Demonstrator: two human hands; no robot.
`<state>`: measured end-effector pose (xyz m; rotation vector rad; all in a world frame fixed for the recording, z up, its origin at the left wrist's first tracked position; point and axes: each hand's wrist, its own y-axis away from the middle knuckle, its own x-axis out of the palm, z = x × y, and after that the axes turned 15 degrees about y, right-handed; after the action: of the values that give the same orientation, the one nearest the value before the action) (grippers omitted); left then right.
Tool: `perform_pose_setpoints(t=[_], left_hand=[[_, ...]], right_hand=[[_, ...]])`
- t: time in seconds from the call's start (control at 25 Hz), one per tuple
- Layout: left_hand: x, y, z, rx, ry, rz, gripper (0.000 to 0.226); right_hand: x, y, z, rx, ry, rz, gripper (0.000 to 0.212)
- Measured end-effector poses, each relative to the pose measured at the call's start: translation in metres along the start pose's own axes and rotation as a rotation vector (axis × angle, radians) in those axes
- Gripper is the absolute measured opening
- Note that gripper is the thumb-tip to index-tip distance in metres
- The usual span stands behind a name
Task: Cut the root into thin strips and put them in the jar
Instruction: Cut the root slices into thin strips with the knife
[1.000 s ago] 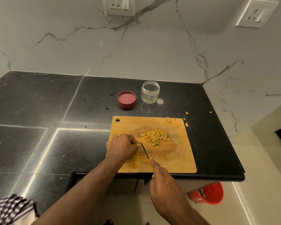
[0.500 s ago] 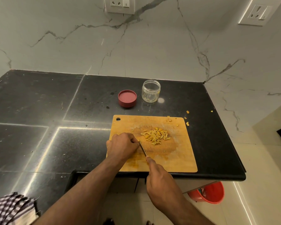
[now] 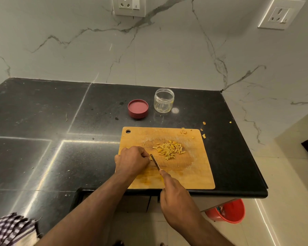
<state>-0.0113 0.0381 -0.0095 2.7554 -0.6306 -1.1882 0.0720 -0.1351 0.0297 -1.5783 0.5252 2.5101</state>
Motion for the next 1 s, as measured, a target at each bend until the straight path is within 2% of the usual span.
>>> perform_pose_setpoints(t=[0.44,0.64,1.0], left_hand=[[-0.003,-0.001,-0.002,-0.018,0.029,-0.003,0.013],[-0.005,0.0,-0.005,-0.023,0.022,0.006,0.015],[-0.007,-0.001,-0.007,-0.063,0.088,-0.005,0.008]], right_hand=[[0.002,0.009,-0.006,-0.022,-0.002,0.039,0.052],[-0.004,0.012,-0.007,-0.006,-0.041,-0.003,0.052],[0.005,-0.003,-0.006,-0.019,-0.022,-0.002,0.053]])
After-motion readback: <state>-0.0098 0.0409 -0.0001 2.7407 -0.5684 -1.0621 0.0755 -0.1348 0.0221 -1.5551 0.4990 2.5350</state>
